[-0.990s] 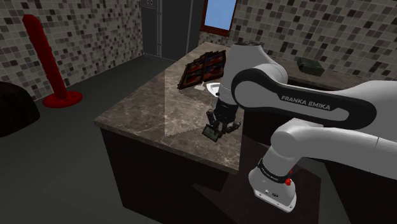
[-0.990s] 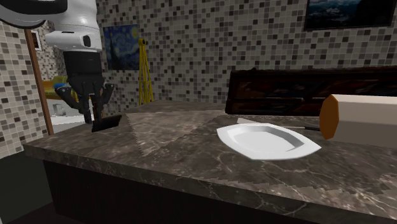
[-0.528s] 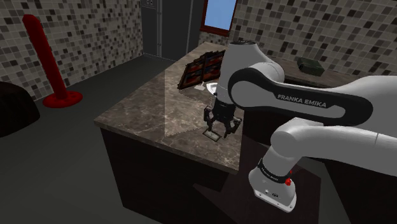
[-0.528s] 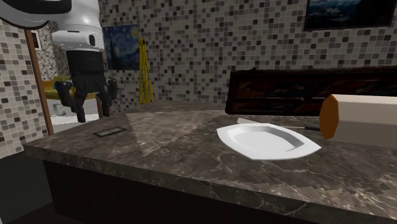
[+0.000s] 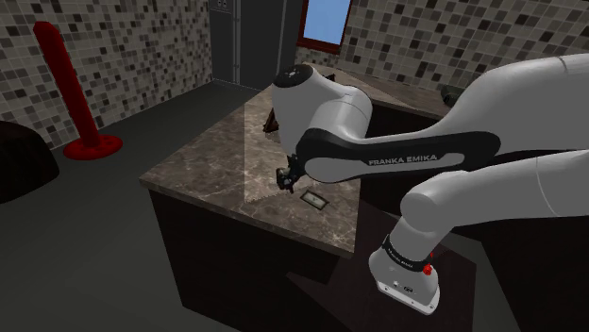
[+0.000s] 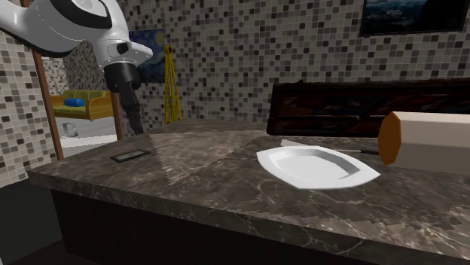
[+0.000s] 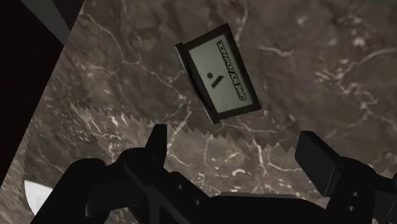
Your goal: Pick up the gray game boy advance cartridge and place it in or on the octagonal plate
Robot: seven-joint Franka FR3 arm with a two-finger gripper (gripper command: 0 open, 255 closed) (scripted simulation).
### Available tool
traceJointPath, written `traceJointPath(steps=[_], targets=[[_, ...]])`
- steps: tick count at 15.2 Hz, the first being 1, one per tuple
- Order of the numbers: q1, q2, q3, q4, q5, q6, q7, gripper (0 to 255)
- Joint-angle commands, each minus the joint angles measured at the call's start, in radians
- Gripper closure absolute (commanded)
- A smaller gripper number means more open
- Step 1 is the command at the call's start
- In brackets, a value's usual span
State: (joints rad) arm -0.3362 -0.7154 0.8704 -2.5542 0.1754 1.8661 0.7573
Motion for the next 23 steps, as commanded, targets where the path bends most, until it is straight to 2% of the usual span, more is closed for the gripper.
traceJointPath(steps=[1,4,12,13,22,23], targets=[[-0.001,0.01,0.01,-0.019,-0.006,0.029,-0.011,0],[-0.006,0.021,0.023,-0.061,-0.002,0.081,-0.009,0],[-0.006,0.021,0.023,-0.061,-0.002,0.081,-0.009,0],[-0.006,0.021,0.023,-0.061,-0.002,0.081,-0.009,255],[-0.006,0.021,0.023,-0.061,-0.002,0.081,-0.009,255],[-0.006,0.021,0.023,-0.061,-0.002,0.081,-0.009,0]])
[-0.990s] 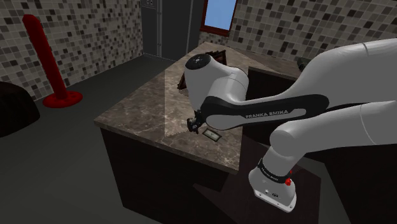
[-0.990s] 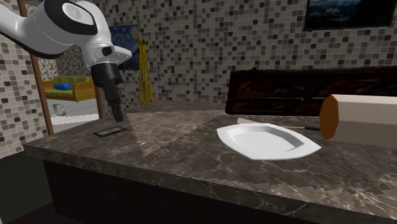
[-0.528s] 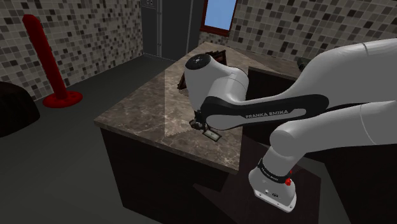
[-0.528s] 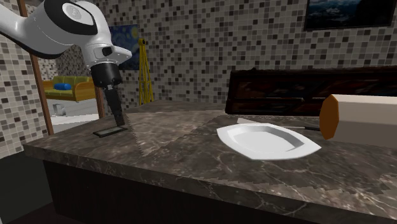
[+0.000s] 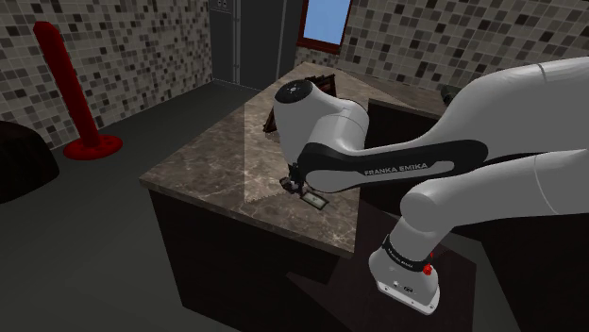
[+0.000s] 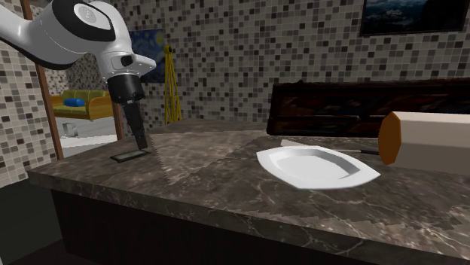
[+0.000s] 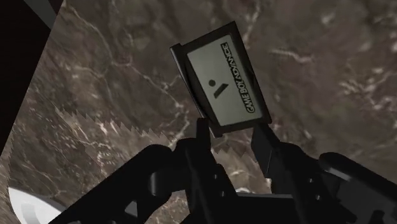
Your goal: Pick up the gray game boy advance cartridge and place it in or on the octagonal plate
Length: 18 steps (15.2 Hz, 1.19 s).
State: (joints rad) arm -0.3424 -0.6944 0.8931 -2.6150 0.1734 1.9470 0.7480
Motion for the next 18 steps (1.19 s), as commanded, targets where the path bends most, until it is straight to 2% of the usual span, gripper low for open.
traceJointPath(steps=[1,2,3,4,11,18], targets=[[0.122,-0.057,-0.149,-0.067,0.061,0.021,-0.189,0],[0.229,-0.107,-0.301,-0.123,0.103,0.026,-0.373,0],[0.305,-0.153,-0.444,-0.165,0.138,0.011,-0.562,0],[0.318,-0.163,-0.478,-0.173,0.144,0.005,-0.608,0],[0.325,-0.114,-0.441,-0.25,0.178,0.129,-0.613,0],[0.325,-0.114,-0.441,-0.25,0.178,0.129,-0.613,0]])
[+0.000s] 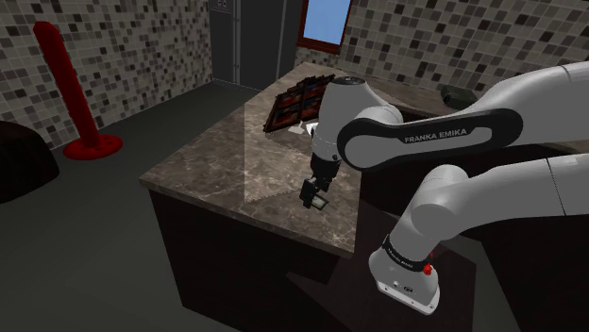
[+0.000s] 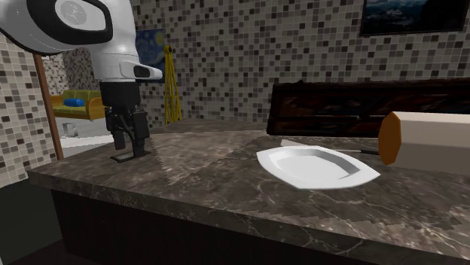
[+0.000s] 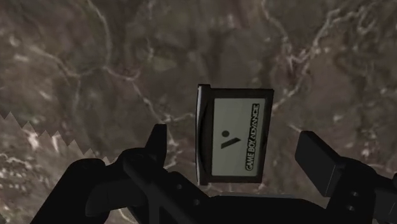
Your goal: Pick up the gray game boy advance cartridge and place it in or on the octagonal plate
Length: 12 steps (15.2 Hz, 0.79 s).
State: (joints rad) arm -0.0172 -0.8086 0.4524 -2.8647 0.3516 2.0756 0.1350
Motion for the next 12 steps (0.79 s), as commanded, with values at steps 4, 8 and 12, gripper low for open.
traceJointPath(steps=[4,8,12], targets=[[0.0,-0.001,-0.001,-0.001,0.0,0.0,-0.001,255],[-0.004,0.004,-0.002,0.0,-0.002,0.003,-0.003,255],[-0.001,-0.008,-0.005,0.009,-0.004,-0.017,0.0,255]])
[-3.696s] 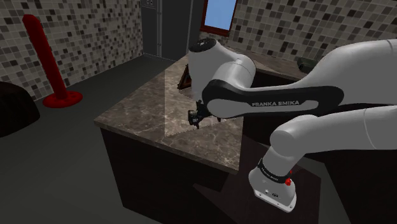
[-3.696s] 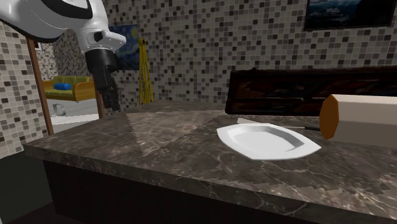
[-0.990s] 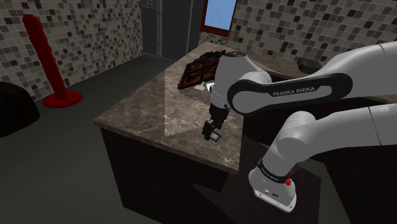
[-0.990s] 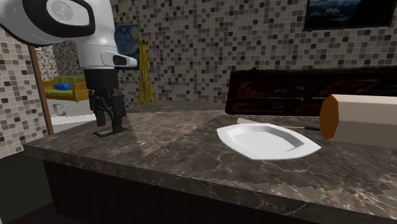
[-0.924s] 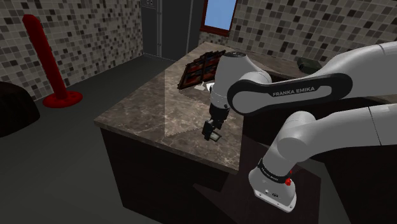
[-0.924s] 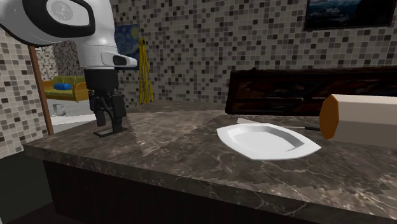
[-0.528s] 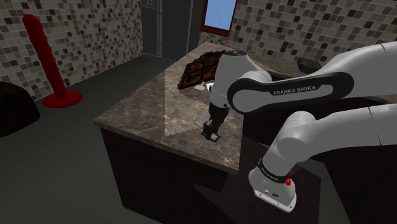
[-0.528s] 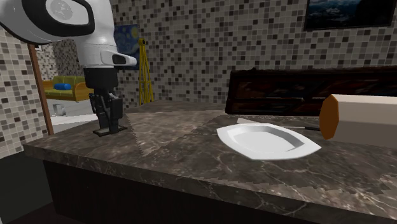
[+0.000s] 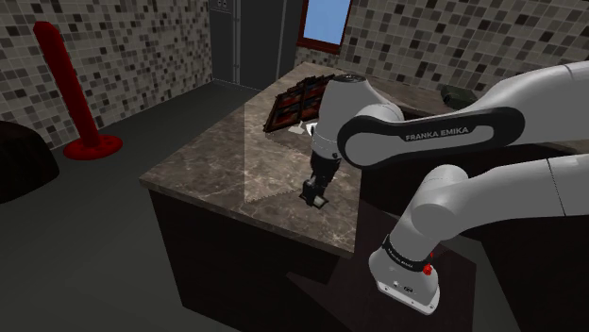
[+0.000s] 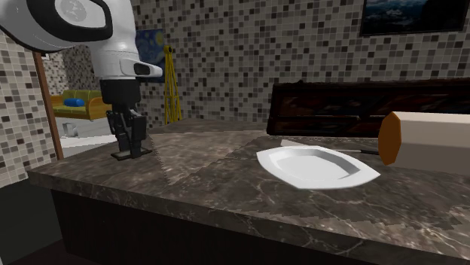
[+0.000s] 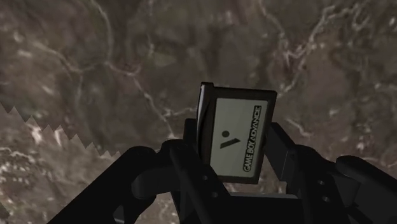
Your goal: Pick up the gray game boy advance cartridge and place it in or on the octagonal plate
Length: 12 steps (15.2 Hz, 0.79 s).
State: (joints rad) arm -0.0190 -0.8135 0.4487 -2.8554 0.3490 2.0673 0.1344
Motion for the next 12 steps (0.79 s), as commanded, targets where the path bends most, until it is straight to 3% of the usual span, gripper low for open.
traceJointPath(steps=[1,12], targets=[[-0.001,-0.011,-0.006,0.009,-0.006,-0.026,0.001,255],[-0.016,-0.066,-0.056,0.128,-0.052,-0.198,0.004,255]])
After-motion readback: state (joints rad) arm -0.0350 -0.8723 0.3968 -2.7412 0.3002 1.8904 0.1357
